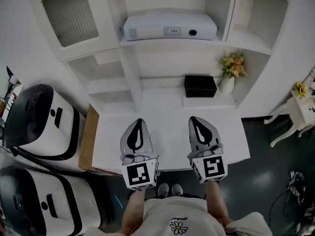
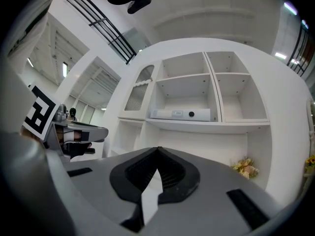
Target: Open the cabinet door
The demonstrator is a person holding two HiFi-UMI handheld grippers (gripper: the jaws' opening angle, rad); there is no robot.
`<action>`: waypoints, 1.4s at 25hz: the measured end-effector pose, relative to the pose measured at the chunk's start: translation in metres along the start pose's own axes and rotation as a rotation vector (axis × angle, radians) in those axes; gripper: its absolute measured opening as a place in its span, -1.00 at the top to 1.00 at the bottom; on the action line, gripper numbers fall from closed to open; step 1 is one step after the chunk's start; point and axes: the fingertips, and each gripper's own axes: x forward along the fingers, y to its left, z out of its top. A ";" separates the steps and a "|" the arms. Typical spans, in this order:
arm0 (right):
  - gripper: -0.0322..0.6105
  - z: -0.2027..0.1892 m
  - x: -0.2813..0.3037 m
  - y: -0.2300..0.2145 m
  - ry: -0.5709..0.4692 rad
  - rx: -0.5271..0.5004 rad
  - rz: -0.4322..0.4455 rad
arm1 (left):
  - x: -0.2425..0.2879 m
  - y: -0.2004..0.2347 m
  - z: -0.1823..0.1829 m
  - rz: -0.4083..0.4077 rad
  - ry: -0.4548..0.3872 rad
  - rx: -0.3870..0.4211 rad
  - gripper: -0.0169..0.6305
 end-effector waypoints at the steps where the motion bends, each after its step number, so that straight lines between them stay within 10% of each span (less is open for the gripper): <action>1: 0.90 0.000 0.000 -0.002 -0.001 0.001 0.002 | 0.000 0.000 0.000 0.004 0.000 0.007 0.93; 35: 0.90 0.057 0.074 0.066 -0.170 0.015 0.315 | -0.022 0.082 0.052 0.279 -0.055 0.118 0.93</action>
